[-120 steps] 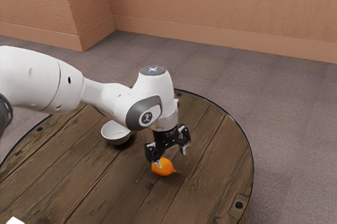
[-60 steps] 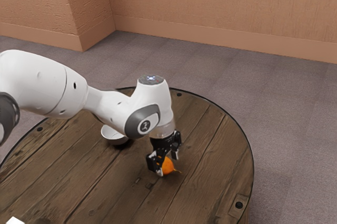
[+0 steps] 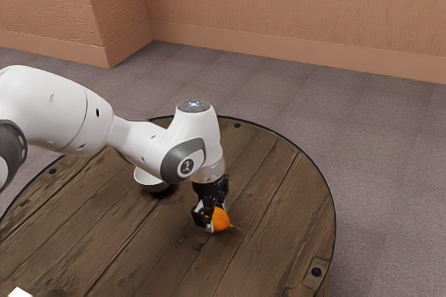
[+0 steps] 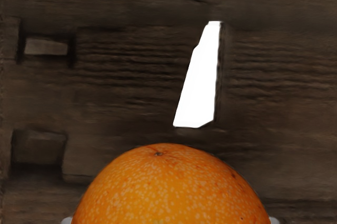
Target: Place the pear in the bowl.
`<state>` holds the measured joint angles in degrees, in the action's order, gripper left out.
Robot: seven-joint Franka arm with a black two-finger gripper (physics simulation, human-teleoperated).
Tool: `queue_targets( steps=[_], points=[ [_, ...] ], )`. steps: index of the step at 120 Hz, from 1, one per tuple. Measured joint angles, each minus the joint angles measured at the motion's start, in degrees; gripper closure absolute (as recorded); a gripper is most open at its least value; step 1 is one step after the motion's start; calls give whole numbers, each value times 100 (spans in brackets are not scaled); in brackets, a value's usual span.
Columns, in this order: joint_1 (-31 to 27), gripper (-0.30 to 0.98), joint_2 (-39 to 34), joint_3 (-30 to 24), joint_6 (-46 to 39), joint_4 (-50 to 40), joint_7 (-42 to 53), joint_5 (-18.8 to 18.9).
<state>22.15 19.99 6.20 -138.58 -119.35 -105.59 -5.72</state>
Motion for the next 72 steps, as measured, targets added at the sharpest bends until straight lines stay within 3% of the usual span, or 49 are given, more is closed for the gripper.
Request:
queue_targets(
  steps=[29, 46, 72],
  points=[
    [-16, 36, -427, -4, 43, -103, -214, 71],
    [-478, 37, -806, -5, 54, -90, -301, 565],
    [-1314, 39, -751, -11, 21, 112, -391, 1147]
  ],
)
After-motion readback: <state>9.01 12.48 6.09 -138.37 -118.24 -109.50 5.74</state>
